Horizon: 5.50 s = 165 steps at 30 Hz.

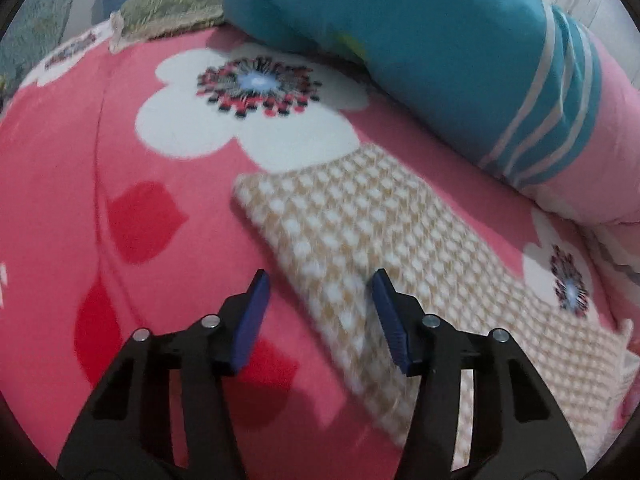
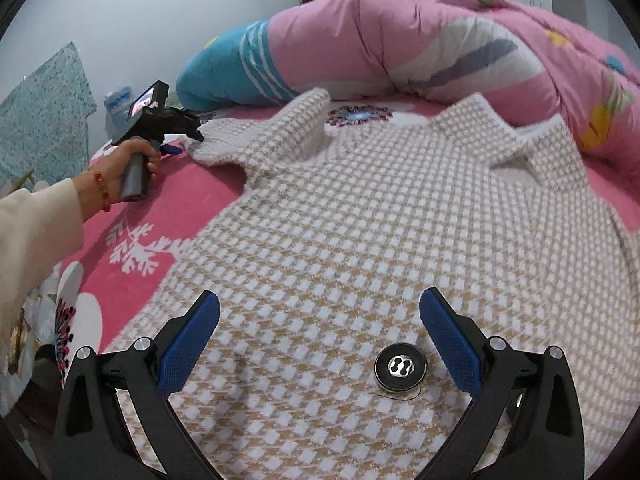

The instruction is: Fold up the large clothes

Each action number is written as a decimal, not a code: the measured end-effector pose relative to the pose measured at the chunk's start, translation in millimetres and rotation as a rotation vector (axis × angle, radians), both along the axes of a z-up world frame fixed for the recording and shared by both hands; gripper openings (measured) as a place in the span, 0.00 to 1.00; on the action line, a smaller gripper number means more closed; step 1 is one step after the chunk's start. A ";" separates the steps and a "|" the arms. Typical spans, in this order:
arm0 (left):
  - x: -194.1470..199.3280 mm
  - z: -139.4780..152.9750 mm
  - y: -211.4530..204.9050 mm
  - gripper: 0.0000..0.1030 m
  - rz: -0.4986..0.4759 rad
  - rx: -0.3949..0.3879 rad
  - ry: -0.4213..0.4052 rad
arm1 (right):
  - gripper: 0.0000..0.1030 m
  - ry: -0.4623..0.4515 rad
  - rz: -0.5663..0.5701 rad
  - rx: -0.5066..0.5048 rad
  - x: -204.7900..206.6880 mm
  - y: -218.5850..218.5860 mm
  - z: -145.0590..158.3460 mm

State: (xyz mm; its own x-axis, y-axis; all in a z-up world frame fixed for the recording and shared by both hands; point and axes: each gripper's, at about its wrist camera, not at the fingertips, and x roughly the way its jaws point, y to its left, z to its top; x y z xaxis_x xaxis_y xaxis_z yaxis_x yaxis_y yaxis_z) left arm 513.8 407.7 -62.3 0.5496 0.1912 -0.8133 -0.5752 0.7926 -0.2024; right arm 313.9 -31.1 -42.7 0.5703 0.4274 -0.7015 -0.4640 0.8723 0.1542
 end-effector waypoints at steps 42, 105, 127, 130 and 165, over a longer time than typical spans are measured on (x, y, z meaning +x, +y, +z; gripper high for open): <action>-229.4 111.4 -384.9 0.88 -0.830 0.050 -0.278 | 0.95 0.254 -0.211 0.307 -61.8 -206.0 54.9; -320.9 33.0 -246.8 0.82 -0.601 -0.107 -0.116 | 0.54 0.449 -0.419 0.222 -78.5 -300.5 3.3; -389.4 -11.3 -239.4 0.28 -0.493 -0.547 -0.134 | 0.42 0.636 -0.242 0.643 -150.3 -283.0 -71.9; -397.3 -18.2 -241.2 0.26 -0.493 -0.553 -0.120 | 0.37 0.653 -0.198 0.616 -176.9 -272.8 -74.7; -488.1 56.2 -261.8 0.32 -0.603 -0.019 -0.021 | 0.09 0.358 -0.296 0.208 -290.8 -308.9 31.9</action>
State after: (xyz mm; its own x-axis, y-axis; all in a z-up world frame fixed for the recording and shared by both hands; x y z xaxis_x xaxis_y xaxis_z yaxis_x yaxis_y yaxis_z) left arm 25.7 145.9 -6.1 0.5724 -0.1737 -0.8014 -0.0213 0.9738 -0.2263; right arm 23.2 -340.0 -10.8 0.4274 0.4351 -0.7924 -0.0877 0.8924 0.4427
